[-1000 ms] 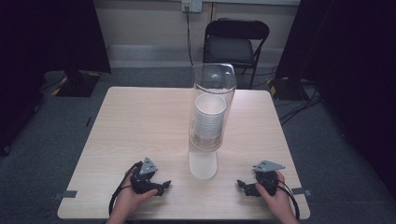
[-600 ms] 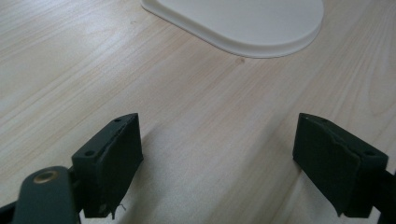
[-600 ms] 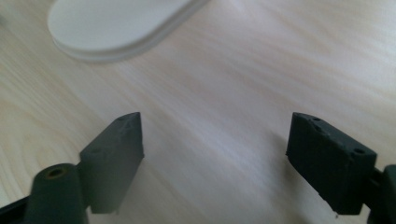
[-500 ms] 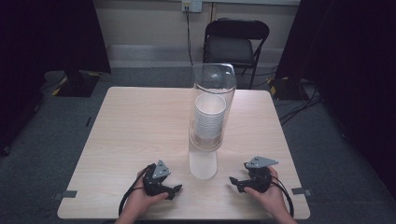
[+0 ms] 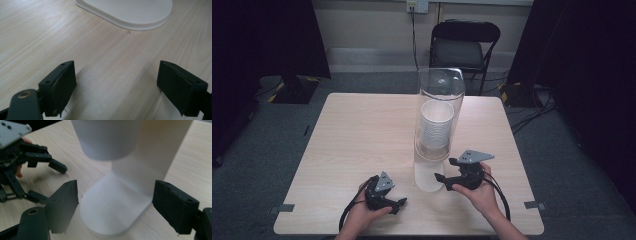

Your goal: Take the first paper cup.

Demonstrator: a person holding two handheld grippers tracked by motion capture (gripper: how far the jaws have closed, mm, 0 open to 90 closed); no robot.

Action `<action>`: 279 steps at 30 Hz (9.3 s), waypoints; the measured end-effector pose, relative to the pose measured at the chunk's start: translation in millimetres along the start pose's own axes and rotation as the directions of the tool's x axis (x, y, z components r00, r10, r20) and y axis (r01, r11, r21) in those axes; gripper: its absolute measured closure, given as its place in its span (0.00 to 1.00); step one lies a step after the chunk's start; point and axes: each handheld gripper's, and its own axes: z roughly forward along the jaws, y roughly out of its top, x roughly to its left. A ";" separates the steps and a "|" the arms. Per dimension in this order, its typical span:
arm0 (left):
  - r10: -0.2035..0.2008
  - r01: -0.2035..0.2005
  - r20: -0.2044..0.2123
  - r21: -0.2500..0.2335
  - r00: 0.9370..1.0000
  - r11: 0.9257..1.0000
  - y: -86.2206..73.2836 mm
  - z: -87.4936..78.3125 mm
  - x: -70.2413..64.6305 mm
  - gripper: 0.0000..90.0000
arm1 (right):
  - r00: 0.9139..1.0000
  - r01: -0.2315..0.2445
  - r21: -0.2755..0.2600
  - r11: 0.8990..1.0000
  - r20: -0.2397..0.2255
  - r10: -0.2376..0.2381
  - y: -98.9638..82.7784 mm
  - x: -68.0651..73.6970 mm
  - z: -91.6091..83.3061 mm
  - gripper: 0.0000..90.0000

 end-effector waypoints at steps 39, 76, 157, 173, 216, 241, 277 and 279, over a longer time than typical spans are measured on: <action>-0.031 0.031 -0.026 0.005 0.999 1.000 0.6 2.9 -1.2 0.09 | 0.990 0.112 -0.220 0.969 0.113 -0.089 13.6 14.6 27.9 0.40; -0.031 0.031 -0.030 0.008 0.999 0.999 0.7 2.7 -1.3 0.09 | 0.990 0.109 -0.201 0.973 0.108 -0.088 17.7 16.4 32.8 0.41; -0.283 0.300 0.136 -0.129 0.949 0.945 60.4 -44.2 -3.9 0.94 | 0.923 0.380 -0.027 0.925 -0.049 -0.381 -40.6 75.6 48.0 0.36; -0.417 0.412 -0.038 -0.098 0.908 0.906 41.6 -66.7 42.9 0.95 | 0.962 0.275 0.011 0.961 -0.007 -0.275 -42.0 48.4 30.5 0.27; -0.233 0.230 -0.087 -0.043 0.968 0.972 -46.4 -59.5 68.5 0.23 | 0.993 0.107 0.024 0.994 0.055 -0.108 -42.0 12.7 15.1 0.26; -0.128 0.127 -0.119 -0.009 0.985 0.992 -45.1 -42.9 58.1 0.07 | 0.996 0.069 -0.078 0.995 0.065 -0.063 10.2 12.2 16.2 0.24; -0.123 0.123 -0.120 -0.008 0.985 0.992 -45.2 -43.1 58.3 0.07 | 0.993 0.085 -0.179 0.980 0.095 -0.069 17.5 15.0 33.0 0.42; -0.123 0.123 -0.121 -0.008 0.985 0.992 -45.2 -43.1 58.2 0.07 | 0.992 0.092 -0.180 0.979 0.098 -0.076 16.7 15.4 33.0 0.42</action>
